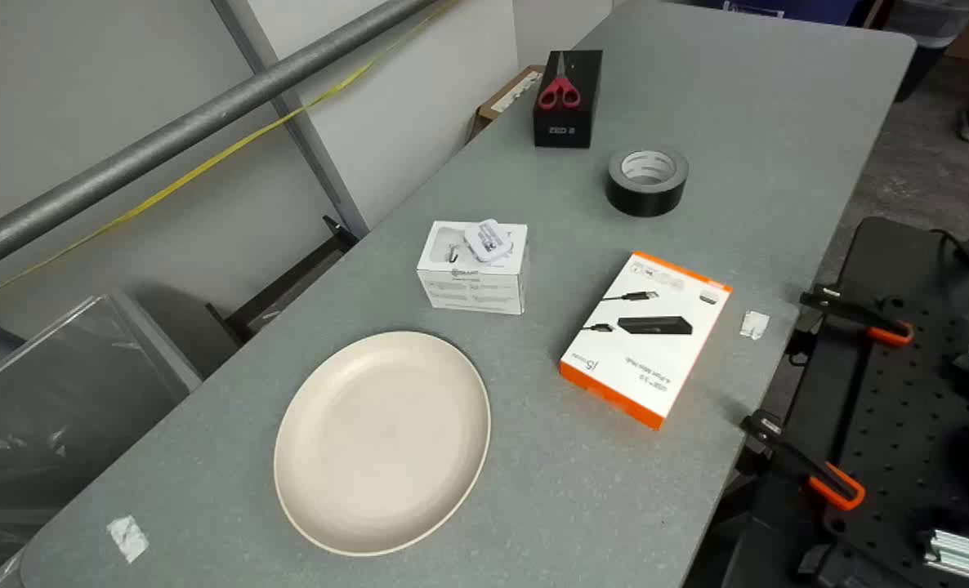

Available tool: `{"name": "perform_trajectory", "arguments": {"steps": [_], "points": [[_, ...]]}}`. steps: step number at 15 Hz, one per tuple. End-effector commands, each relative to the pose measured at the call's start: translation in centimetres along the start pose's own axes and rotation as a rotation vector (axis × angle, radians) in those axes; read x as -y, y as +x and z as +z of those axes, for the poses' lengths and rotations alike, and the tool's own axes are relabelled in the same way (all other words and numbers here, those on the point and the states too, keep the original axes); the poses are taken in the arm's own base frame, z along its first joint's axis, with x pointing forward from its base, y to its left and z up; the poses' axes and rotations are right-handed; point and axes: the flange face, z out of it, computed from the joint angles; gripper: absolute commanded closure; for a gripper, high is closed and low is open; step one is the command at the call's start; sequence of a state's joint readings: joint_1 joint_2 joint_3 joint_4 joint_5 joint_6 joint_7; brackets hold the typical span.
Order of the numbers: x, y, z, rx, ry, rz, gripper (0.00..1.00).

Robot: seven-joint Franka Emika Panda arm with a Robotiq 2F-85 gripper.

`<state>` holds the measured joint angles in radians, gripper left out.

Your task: Put the black masking tape on the plate

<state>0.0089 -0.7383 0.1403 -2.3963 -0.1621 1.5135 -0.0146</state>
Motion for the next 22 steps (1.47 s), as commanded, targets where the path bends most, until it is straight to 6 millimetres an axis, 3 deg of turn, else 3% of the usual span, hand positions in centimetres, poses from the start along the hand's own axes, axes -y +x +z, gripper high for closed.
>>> {"name": "perform_trajectory", "arguments": {"steps": [1, 6, 8, 14, 16, 17, 18, 20, 22], "points": [[0.0, 0.1, 0.0, 0.003, 0.000, 0.000, 0.00], [0.1, 0.4, -0.1, -0.033, 0.006, -0.013, 0.00], [-0.5, 2.0, 2.3, -0.049, 0.033, -0.009, 0.00], [-4.8, 6.9, 16.1, -0.004, 0.142, 0.092, 0.00], [-6.3, 8.1, 19.4, 0.039, 0.195, 0.131, 0.00], [-6.9, 8.4, 20.2, 0.060, 0.226, 0.112, 0.00], [-5.5, 7.0, 18.7, 0.037, 0.187, 0.118, 0.00], [-6.4, 7.6, 20.6, 0.074, 0.211, 0.119, 0.00], [-6.6, 8.0, 20.7, 0.081, 0.214, 0.119, 0.00]]}}
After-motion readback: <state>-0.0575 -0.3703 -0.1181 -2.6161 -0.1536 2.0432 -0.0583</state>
